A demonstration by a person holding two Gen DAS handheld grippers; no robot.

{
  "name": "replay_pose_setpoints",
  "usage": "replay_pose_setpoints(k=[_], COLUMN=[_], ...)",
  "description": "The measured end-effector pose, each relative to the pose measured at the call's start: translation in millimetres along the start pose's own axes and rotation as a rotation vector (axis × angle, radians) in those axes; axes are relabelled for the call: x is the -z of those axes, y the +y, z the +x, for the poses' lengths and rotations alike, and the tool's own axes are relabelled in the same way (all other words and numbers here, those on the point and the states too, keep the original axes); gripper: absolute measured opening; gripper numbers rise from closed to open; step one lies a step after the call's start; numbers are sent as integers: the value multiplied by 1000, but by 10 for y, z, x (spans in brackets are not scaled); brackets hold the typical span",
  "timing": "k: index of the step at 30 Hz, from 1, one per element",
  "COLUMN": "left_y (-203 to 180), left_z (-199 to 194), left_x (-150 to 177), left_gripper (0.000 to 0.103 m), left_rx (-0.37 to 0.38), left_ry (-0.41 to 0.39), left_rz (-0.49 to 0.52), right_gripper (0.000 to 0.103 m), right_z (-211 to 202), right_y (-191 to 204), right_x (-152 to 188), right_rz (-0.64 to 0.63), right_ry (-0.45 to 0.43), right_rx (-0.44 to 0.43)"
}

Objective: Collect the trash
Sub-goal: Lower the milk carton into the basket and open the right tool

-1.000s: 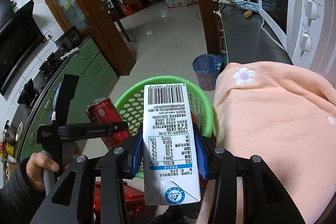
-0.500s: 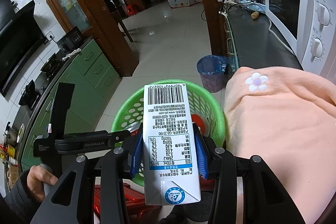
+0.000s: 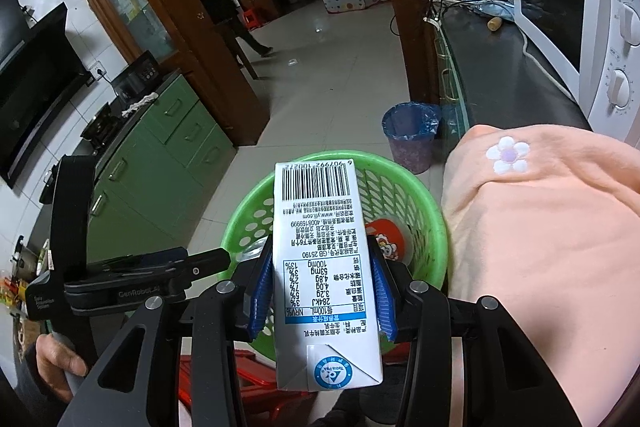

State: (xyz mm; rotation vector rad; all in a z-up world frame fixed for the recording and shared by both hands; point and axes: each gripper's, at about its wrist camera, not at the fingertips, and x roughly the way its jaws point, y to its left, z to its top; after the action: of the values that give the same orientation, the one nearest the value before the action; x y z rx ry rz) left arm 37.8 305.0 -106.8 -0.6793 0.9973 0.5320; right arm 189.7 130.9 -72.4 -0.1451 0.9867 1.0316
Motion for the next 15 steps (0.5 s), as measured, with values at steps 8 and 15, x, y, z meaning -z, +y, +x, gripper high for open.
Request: replay_pose_setpoints(k=[8, 15], left_y=[-102, -213], left_z=[-116, -182], left_x=[15, 51], left_gripper=[85, 85], left_rx=[-11, -8], left_ry=[-28, -41], left_rz=[35, 63], right_gripper=[51, 56], right_z=[-82, -254], right_y=[3, 16], right_x=[2, 49], right_rz=[0, -17], right_ry=[-18, -41], right_rx=[-13, 10])
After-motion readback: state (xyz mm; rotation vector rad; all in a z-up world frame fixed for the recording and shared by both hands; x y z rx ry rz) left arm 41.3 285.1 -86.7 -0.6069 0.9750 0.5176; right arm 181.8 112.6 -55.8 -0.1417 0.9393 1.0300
